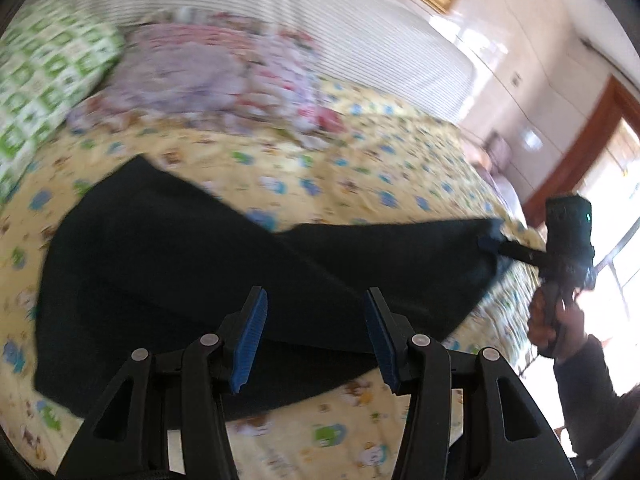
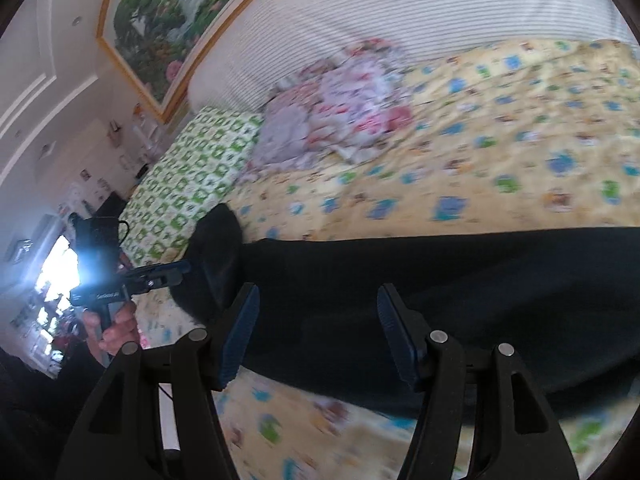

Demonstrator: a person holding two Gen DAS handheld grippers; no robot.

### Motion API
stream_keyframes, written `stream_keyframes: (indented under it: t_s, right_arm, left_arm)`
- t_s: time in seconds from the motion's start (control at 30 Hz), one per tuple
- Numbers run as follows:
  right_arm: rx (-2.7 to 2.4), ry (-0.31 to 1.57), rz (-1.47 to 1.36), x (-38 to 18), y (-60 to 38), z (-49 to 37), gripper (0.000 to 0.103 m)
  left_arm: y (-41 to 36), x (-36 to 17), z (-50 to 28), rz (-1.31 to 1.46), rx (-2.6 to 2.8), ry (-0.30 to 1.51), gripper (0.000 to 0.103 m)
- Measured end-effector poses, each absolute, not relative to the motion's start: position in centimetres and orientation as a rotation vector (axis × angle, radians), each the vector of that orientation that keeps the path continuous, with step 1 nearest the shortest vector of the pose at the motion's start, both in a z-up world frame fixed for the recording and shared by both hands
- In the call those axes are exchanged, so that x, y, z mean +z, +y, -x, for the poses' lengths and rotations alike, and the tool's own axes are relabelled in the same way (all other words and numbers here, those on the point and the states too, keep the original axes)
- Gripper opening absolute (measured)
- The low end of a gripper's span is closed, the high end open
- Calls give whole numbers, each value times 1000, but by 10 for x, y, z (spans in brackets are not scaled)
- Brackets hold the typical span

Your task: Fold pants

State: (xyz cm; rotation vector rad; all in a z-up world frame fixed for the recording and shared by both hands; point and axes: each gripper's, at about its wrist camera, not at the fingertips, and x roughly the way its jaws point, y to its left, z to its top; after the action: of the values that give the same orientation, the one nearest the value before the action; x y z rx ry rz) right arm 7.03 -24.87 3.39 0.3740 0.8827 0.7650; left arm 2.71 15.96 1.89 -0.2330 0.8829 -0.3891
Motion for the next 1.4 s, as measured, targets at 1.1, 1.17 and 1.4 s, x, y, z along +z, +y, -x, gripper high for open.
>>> stream_keyframes:
  t_s: [1.1,1.17,1.4]
  right_arm:
    - [1085,1153,-276,-11,-40,-112,52]
    - [1090,1139,-254,-8,-36,-110,21]
    - [1063,1011,-187,17,-37,-96,8]
  left_arm:
    - [243,-21,-177,80,-456,1144,36]
    - [241,-14,-169,54,-439,1098,29]
    - [256,28,-117,75,-390,913,11]
